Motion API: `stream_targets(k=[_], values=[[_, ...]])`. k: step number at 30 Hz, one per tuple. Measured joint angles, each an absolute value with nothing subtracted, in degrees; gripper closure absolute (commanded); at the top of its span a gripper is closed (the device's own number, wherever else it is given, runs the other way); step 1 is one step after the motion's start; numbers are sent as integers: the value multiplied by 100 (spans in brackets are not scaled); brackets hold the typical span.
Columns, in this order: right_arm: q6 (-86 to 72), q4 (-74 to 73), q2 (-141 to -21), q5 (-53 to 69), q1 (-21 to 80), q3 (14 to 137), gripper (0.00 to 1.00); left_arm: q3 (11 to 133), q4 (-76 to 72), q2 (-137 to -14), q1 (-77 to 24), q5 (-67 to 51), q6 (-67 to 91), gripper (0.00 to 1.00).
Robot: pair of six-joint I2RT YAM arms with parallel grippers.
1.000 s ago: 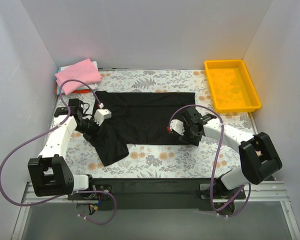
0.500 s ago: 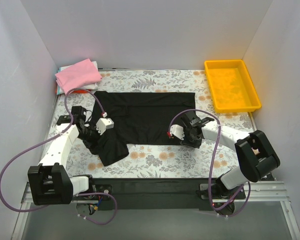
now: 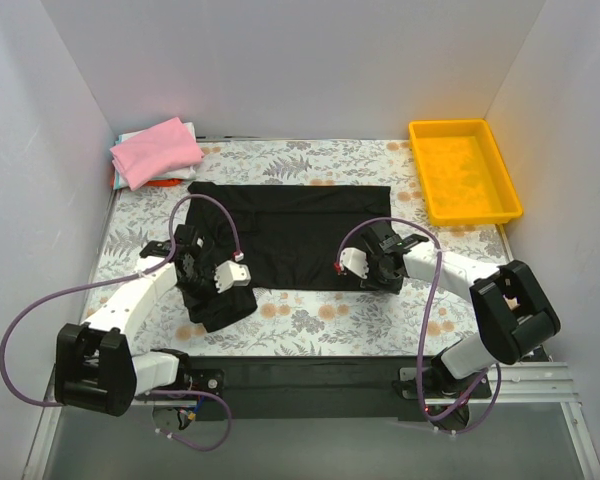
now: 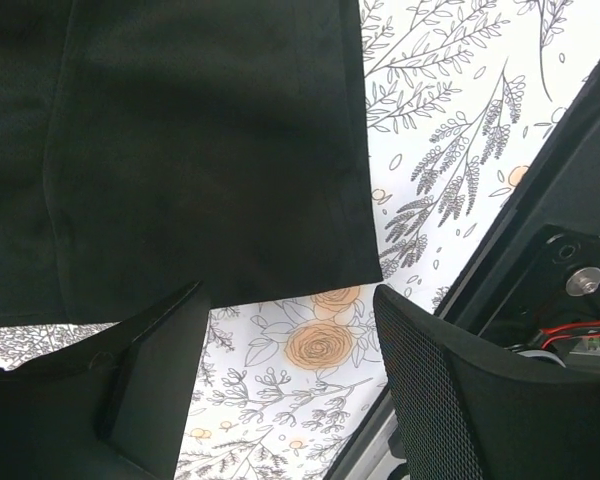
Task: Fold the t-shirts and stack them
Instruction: Fold the tshirt
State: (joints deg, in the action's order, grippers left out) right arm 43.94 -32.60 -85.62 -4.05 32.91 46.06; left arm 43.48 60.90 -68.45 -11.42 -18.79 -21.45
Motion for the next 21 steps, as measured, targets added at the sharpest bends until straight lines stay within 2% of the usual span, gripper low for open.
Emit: stream_targets(k=[5, 14, 15, 17, 19, 20, 21], values=[[4381, -3398, -8473, -344, 3262, 4836, 99, 4327, 5992, -6882, -1234, -1841, -2231, 36], [4383, -3496, -8477, -239, 3146, 5100, 99, 3354, 4897, -6643, -1590, -1087, -2143, 38], [4383, -3511, -8479, -237, 3146, 5100, 99, 3321, 4777, -6678, -1592, -1026, -2130, 43], [4388, -3548, -8486, -235, 3142, 5103, 99, 3284, 4670, -6724, -1638, -976, -2102, 64], [4390, -3590, -8488, -220, 3118, 5105, 99, 3260, 4654, -6729, -1717, -934, -2067, 80], [4390, -3605, -8490, -217, 3107, 5111, 99, 3258, 4661, -6729, -1734, -932, -2040, 80], [4390, -3607, -8490, -209, 3107, 5118, 99, 3249, 4654, -6722, -1754, -932, -2045, 94]])
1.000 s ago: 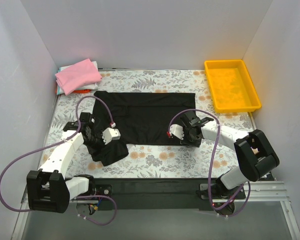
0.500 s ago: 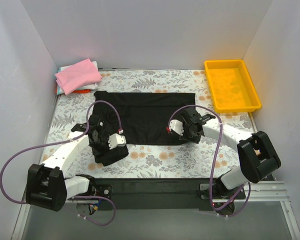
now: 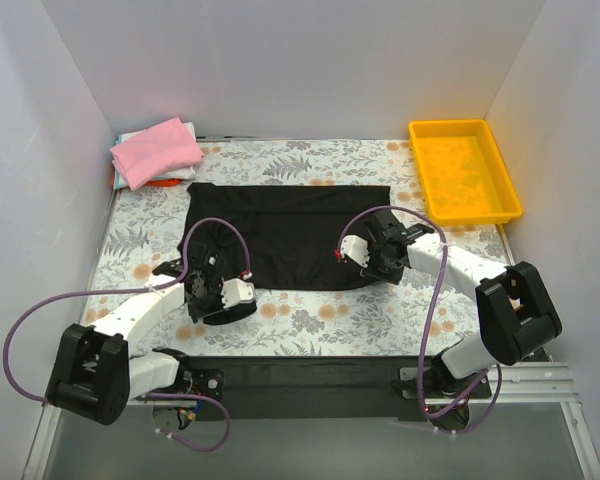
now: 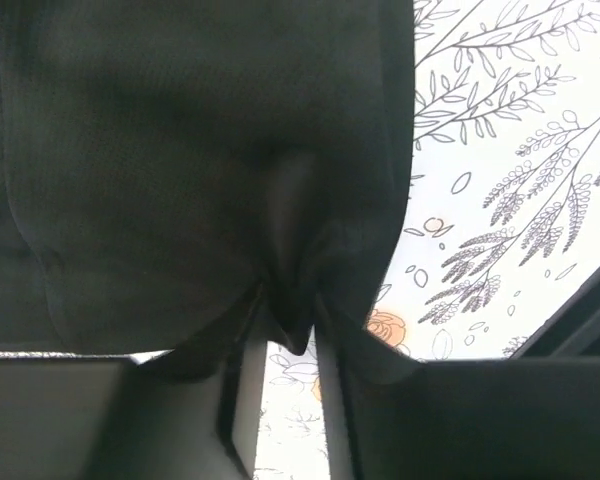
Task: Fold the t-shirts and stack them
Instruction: Fold the tshirt
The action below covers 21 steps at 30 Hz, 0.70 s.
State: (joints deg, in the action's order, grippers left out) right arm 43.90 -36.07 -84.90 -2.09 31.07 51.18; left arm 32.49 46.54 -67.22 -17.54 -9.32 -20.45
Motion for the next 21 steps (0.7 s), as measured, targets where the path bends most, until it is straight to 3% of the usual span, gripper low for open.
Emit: stream_targets(k=[1, 9, 16, 21], values=[[4392, -3607, -8490, -198, 3100, 5122, 99, 3247, 4665, -6716, -1769, -932, -2023, 100], [4392, -3804, -8381, -97, 3081, 5120, 99, 3424, 5203, -6565, -1778, -998, -1946, 100], [4397, -4171, -7526, 161, 3050, 5054, 99, 4484, 6045, -6187, -1728, -1278, -1767, 100], [4536, -4351, -7546, 189, 2803, 5109, 99, 5476, 6322, -6659, -1310, -1555, -1774, 100]])
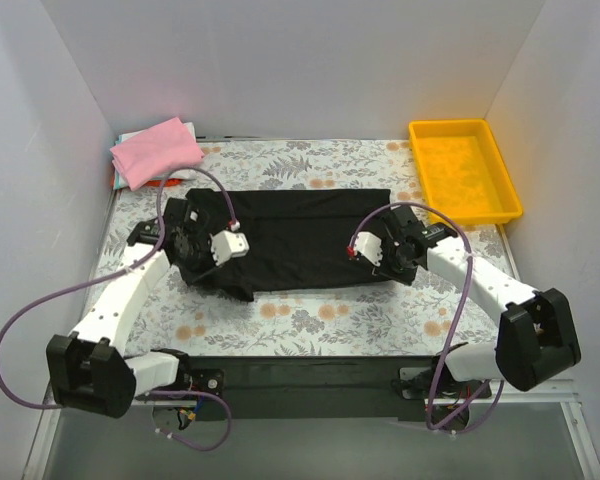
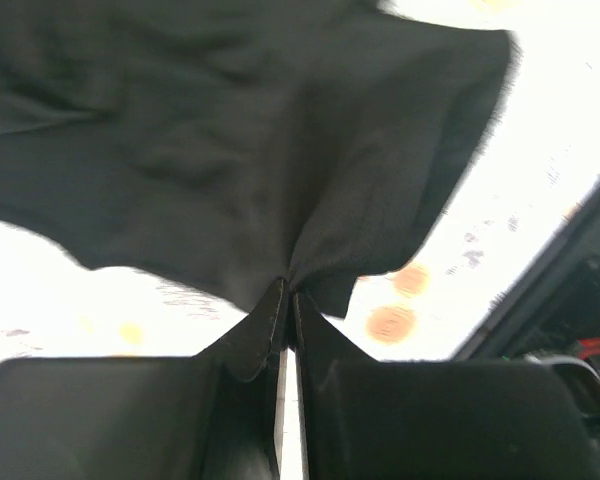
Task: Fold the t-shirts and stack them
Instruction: Fold the tshirt
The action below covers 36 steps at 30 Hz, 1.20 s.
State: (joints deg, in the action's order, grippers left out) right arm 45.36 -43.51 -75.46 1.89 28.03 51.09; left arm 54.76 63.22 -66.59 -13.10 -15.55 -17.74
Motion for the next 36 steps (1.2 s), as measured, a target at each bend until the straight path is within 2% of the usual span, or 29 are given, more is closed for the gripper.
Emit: stream_targets(k=[7, 22, 36], values=[[4794, -4488, -8239, 193, 2335, 5999, 99, 6661, 6106, -7863, -681, -1806, -1822, 100], [5269, -4488, -10077, 211, 1988, 7747, 99, 8130, 5328, -9891, -436, -1776, -1918, 100], [5404, -4506, -10954, 202, 1815, 8567, 99, 9050, 5054, -10930, -386, -1691, -2078, 100]])
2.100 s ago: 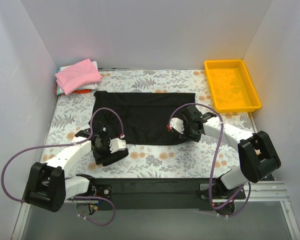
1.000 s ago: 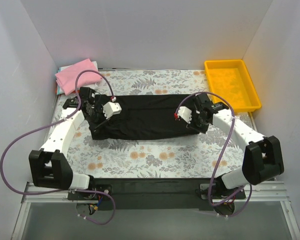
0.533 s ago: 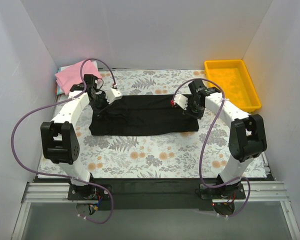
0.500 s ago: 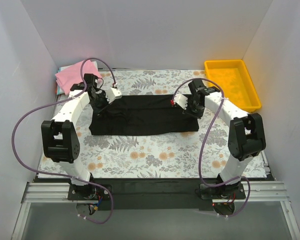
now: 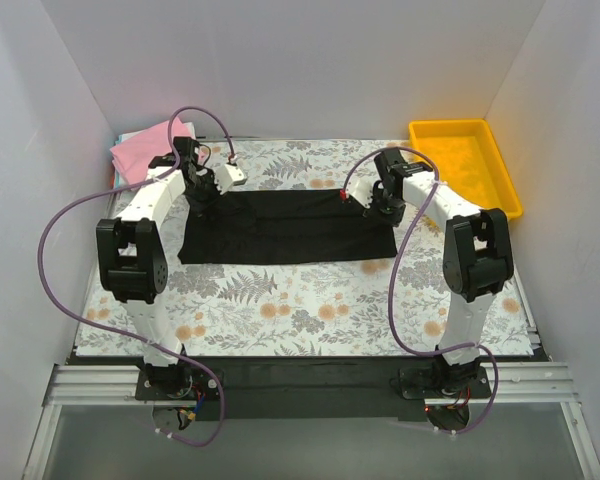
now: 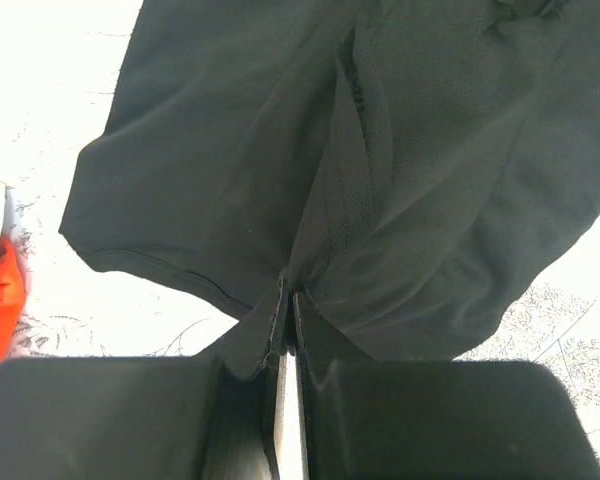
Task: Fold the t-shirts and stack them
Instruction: Fold the tshirt
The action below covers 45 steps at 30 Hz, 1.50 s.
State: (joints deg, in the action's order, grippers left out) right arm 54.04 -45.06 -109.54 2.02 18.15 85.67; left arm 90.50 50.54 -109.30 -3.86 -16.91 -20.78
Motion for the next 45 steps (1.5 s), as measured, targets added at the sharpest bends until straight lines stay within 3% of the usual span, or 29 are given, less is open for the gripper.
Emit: stream_targets(k=[13, 15, 16, 17, 19, 20, 22, 29, 32, 35, 38, 45], values=[[5448, -4506, -11212, 165, 1804, 8777, 99, 9048, 4945, -11037, -384, -1590, -2104, 100], [5446, -4506, -11218, 163, 1804, 8777, 88, 9048, 4910, -11039, -384, -1566, -2102, 100], [5437, -4506, -11222, 163, 1804, 8777, 69, 9048, 4897, -11043, -384, -1555, -2091, 100], [5413, -4506, -11225, 152, 1804, 8777, 64, 9048, 4882, -11052, -384, -1546, -2075, 90], [5448, -4506, -11227, 123, 1804, 8777, 59, 9056, 4856, -11113, -384, -1525, -1992, 80], [5419, -4506, -11227, 108, 1802, 8777, 59, 9061, 4836, -11163, -381, -1505, -1933, 72], [5415, -4508, -11227, 80, 1800, 8777, 59, 9061, 4794, -11242, -349, -1474, -1743, 66], [5205, -4676, -11015, 141, 1719, 8777, 64, 9275, 4897, -11238, 294, -1787, -515, 63], [5004, -4928, -10901, 360, 1688, 8912, 69, 9085, 4921, -11010, 502, -1964, 78, 54], [4748, -5052, -10936, 591, 1697, 9150, 72, 8560, 4950, -10501, 508, -2261, 749, 54], [4519, -5096, -11045, 790, 1737, 9303, 75, 8211, 4950, -10103, 443, -2517, 1400, 61], [4095, -5137, -11625, 1072, 1885, 9341, 80, 8042, 4556, -10320, 360, -2742, 2314, 66]])
